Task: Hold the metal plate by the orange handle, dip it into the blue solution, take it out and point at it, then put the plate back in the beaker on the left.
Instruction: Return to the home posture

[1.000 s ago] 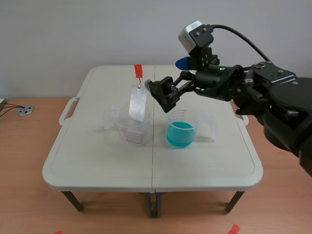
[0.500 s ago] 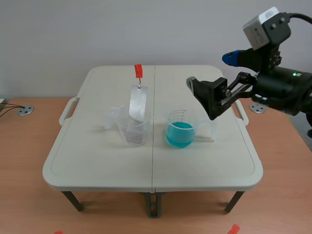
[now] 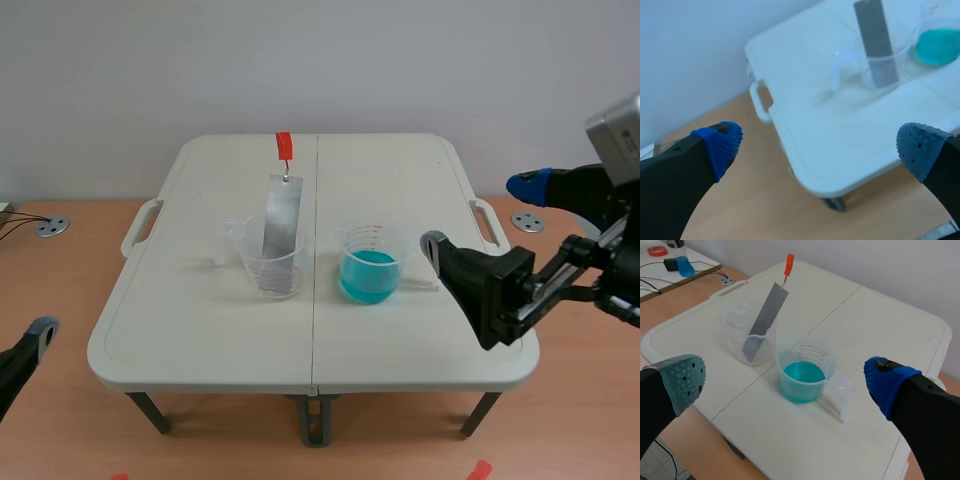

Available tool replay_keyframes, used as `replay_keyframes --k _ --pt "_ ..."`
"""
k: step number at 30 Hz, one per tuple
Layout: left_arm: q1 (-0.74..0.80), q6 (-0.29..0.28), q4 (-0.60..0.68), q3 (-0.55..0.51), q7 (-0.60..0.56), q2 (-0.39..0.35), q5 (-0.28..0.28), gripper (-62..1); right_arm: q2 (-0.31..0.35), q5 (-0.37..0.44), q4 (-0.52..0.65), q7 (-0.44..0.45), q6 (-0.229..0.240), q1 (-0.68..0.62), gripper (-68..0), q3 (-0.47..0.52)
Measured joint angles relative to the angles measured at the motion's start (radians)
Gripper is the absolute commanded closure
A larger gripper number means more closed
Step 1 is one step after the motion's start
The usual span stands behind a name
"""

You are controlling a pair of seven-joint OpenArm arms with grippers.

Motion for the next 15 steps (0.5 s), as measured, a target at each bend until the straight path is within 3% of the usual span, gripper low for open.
replay_keyframes --k 6,12,15 --pt "0.000 -0.077 0.109 0.000 0.000 0.002 0.000 -62.3 -0.043 -0.027 0.084 0.002 0.001 -0.142 -66.3 0.092" --pt "0.000 -0.202 0.143 0.002 0.001 0.028 0.000 -62.3 -0.138 -0.129 0.114 0.007 0.004 -0.246 -66.4 0.183" --pt "-0.006 -0.236 0.143 0.011 0.011 0.053 0.001 -62.3 -0.172 -0.163 0.121 0.007 0.005 -0.284 -66.4 0.199"
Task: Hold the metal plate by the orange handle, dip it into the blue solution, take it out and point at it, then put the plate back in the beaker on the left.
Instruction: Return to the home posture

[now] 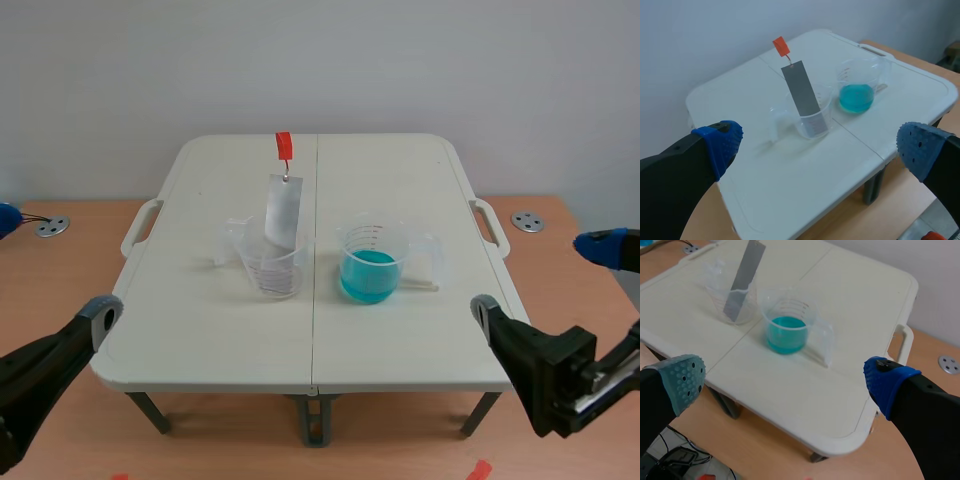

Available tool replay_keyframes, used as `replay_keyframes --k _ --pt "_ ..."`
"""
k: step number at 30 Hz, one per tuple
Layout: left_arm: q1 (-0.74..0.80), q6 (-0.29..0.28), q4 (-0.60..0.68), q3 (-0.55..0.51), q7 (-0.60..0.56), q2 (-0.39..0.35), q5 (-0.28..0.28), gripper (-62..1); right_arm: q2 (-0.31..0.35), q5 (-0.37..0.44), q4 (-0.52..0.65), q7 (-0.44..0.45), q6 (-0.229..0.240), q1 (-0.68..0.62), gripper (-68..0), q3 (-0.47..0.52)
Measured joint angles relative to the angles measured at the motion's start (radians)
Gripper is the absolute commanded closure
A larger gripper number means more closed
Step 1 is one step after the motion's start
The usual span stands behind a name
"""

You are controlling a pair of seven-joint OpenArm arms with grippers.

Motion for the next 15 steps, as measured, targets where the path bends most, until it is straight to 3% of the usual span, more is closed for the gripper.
replay_keyframes --k 15 --pt "-0.052 0.000 0.000 0.083 0.112 0.012 0.003 -62.3 -0.032 -0.015 0.005 0.000 0.002 -0.057 -66.4 0.005"
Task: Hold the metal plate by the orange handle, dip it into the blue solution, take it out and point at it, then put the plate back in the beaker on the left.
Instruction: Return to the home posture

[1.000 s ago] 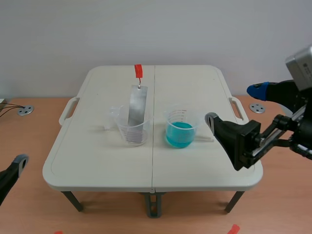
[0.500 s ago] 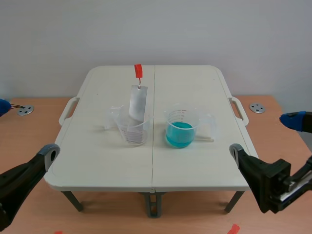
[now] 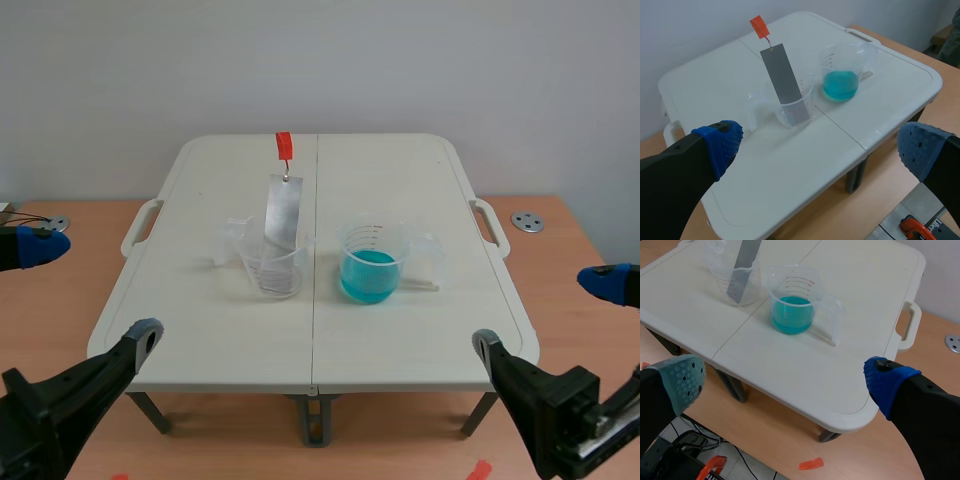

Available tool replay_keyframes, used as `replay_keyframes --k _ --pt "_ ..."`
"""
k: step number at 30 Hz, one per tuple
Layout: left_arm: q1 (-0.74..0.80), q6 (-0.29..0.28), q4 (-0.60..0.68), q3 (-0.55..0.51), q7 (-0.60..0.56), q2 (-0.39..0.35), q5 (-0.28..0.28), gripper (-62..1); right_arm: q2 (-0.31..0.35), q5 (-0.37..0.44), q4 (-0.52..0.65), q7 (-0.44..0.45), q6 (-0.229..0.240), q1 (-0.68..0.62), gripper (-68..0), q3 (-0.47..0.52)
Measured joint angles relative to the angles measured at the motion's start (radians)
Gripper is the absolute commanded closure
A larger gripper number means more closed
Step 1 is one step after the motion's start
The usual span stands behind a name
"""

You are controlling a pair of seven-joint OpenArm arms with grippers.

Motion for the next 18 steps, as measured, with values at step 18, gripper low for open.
replay_keyframes --k 18 --pt "0.000 0.000 0.000 0.000 0.037 0.000 0.000 -62.3 0.000 0.000 0.000 0.001 0.000 0.000 -66.3 0.000"
